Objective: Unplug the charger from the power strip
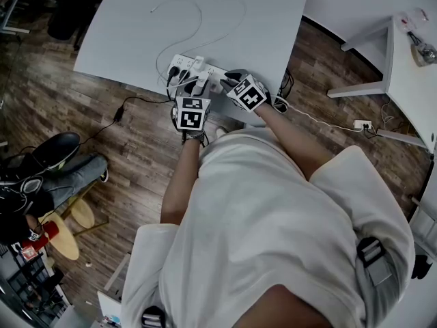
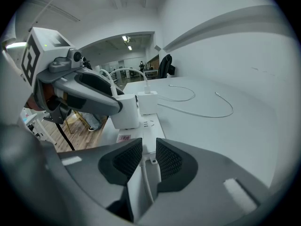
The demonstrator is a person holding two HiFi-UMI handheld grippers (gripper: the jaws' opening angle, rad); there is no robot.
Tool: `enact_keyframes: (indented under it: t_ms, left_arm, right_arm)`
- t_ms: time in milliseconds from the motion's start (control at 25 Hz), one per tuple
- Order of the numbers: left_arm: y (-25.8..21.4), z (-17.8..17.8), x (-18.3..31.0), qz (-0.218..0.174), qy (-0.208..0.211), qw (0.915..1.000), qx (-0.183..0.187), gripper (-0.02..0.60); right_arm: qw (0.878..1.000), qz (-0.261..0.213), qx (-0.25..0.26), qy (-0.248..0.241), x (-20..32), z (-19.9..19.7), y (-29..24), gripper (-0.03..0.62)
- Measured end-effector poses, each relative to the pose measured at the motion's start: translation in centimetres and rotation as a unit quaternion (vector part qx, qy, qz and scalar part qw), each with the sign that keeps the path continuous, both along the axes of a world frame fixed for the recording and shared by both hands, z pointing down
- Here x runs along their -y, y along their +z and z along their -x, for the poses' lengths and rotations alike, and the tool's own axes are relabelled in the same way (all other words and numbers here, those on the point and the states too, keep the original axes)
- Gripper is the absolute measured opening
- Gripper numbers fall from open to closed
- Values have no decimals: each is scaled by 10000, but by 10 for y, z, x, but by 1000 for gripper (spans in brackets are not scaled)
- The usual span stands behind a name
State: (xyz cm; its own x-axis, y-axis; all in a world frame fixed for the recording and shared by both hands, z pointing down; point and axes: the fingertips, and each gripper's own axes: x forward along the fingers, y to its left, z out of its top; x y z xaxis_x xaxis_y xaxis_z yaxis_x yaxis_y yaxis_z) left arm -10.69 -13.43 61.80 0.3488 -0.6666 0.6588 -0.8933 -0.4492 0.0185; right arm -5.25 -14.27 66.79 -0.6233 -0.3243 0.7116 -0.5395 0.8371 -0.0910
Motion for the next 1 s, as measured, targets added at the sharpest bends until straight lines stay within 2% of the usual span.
enact_keyframes:
  t_ms: [120,320,480,600,800,1000]
  left_arm:
    - [-8,7,2,-34,-305,9989,-364,141]
    - [-15,27,5,-138,-589,9971,-460,140]
    - [-13,30,-5,-123,-734,9949,-687,140]
    - [-17,25,-9,-159,-737,9926,-956,140]
    - [-23,-7,-11,-39,-560,9824,-1781,140]
    - [-17,-60,-13,282,-35,9748,-2211,141]
  right_arm:
    - [10000,-11,-5,-25,0,-1,-1,93]
    - [10000,7,1,19,0,-1,0,92]
    - [9992,174,154,311,0,-7,3,76]
    - [9980,111,326,523,2,-14,-7,50]
    - [9909,-114,697,1145,15,-41,-33,9]
    - [9812,-188,881,1709,21,-76,-49,5]
